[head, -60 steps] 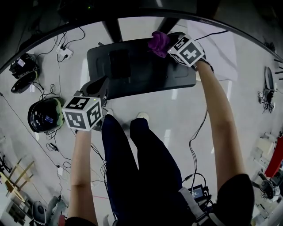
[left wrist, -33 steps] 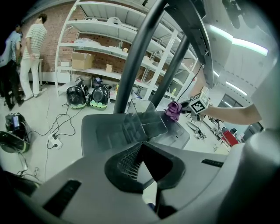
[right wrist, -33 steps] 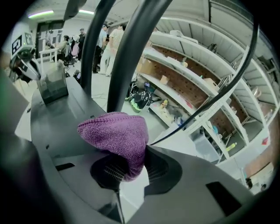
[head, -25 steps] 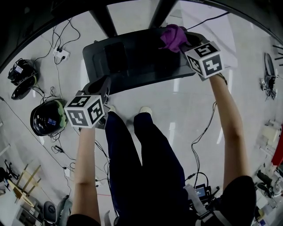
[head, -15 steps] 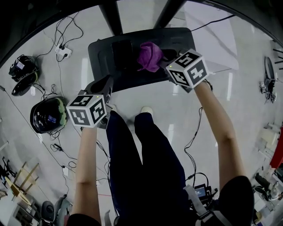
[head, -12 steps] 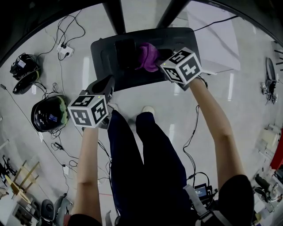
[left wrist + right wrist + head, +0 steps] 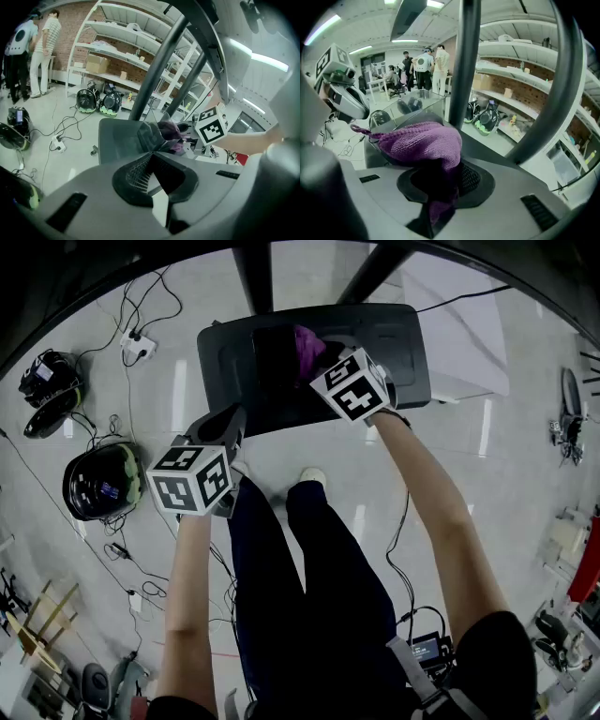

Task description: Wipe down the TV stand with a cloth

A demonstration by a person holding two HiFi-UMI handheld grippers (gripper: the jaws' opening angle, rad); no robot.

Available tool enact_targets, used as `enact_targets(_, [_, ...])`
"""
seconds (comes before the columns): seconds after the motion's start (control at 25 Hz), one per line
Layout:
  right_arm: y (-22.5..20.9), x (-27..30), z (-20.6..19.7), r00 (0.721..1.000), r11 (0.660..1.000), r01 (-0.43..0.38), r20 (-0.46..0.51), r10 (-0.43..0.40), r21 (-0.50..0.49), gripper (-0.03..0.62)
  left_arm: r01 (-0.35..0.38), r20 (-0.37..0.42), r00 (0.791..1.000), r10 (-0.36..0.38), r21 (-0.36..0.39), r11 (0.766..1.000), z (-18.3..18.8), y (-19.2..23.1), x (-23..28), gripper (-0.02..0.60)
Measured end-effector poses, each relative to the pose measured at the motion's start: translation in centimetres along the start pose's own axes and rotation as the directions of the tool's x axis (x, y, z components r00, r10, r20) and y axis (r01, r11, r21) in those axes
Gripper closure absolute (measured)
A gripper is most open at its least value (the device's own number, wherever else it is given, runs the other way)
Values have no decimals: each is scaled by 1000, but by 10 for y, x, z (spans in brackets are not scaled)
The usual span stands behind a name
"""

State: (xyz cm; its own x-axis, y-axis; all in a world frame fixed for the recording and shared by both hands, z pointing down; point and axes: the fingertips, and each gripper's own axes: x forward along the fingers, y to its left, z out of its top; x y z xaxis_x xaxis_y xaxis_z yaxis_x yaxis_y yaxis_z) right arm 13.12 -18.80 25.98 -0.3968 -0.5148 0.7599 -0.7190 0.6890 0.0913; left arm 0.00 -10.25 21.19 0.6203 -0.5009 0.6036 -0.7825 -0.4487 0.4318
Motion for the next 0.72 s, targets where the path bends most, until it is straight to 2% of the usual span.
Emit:
enact_targets(0.16, [-3, 0, -1, 1000, 1000, 16, 18, -16, -7, 497, 3, 5, 1000, -3, -6, 1000, 3, -2, 9, 575])
enact_targets(0.4, [-10, -6, -4, 999, 998, 39, -28, -40, -46, 497, 5, -3, 1000, -5, -10, 1000, -1, -9, 13, 575])
enact_targets(0.72, [-34, -20, -29, 996, 998, 60, -61, -60, 9, 497, 5, -11, 1000, -5, -6, 1000, -2, -16, 15, 575])
